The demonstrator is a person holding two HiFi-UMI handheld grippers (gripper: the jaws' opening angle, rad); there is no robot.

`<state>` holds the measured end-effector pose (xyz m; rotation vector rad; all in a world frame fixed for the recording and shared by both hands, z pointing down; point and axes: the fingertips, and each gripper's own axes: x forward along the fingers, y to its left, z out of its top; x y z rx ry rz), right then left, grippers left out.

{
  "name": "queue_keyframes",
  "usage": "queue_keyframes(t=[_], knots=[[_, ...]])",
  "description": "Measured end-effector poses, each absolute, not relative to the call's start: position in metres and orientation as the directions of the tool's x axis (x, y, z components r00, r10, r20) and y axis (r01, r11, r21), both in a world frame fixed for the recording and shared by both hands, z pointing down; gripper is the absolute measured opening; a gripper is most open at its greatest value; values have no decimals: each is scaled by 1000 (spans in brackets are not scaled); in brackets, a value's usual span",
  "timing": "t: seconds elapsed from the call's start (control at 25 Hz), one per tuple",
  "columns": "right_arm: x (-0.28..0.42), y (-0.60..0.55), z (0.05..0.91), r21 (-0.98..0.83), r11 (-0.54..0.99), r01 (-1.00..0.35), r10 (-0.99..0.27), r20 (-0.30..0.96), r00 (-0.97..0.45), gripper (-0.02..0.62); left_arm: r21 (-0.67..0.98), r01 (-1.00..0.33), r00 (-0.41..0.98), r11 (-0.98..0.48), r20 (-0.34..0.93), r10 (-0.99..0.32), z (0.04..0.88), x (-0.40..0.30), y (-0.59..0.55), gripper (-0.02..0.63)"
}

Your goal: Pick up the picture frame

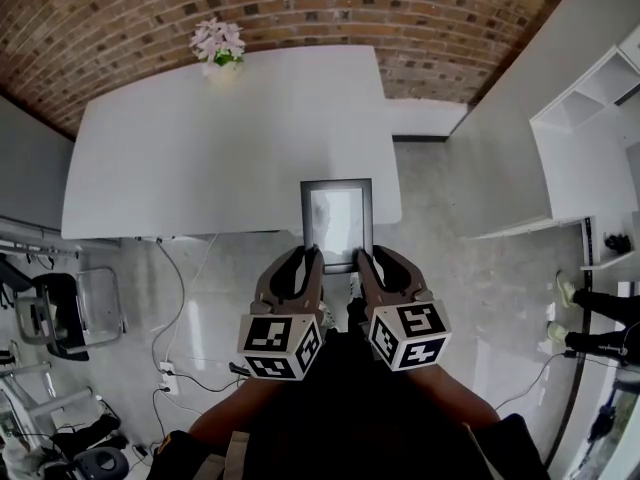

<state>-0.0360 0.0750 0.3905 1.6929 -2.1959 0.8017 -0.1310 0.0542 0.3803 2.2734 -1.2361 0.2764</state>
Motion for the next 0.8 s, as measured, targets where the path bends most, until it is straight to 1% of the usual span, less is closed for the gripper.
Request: queue_keyframes(t=[0.8], knots=[[-37, 84, 393, -267, 156, -951, -813, 512, -277, 80, 359, -817, 573, -451, 411, -709, 383, -132, 63, 87]])
